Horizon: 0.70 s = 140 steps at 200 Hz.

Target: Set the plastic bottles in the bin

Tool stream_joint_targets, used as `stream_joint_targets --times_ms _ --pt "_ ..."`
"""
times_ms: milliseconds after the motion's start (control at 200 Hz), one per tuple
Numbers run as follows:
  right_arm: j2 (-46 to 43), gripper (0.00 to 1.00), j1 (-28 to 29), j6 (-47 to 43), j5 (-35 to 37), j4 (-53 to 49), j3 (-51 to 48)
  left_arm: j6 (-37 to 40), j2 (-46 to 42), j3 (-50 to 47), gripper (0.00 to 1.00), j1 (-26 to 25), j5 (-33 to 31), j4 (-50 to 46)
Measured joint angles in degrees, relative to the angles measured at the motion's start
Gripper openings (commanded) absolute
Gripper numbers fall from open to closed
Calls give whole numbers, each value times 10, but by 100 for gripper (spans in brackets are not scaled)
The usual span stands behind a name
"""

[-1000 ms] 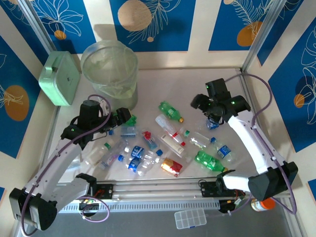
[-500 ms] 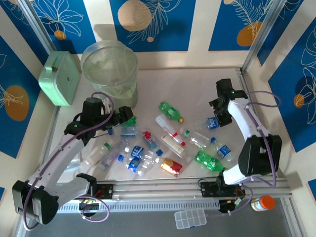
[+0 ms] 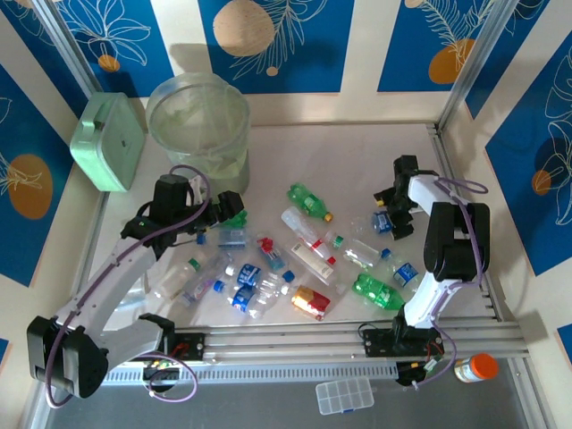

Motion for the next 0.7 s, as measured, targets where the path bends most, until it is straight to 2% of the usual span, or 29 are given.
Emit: stream_joint_targets --times_ms 90,170,295,380,575,700 --pt "0 87 -2 -5 -10 7 -13 0 1 0 97 0 3 1" --pt "0 73 -4 -15 -19 18 -15 0 1 1 96 0 4 2" --pt "0 70 -10 -19 -32 34 -18 0 1 1 94 0 4 2" --pt "0 61 -18 -25 -43 36 -18 -2 1 1 94 0 8 6" --pt "-30 60 -40 -42 -68 51 -28 -5 -2 3 94 -2 24 25" --pt "-80 60 -44 -62 -84 57 -31 2 -4 23 94 -23 24 26"
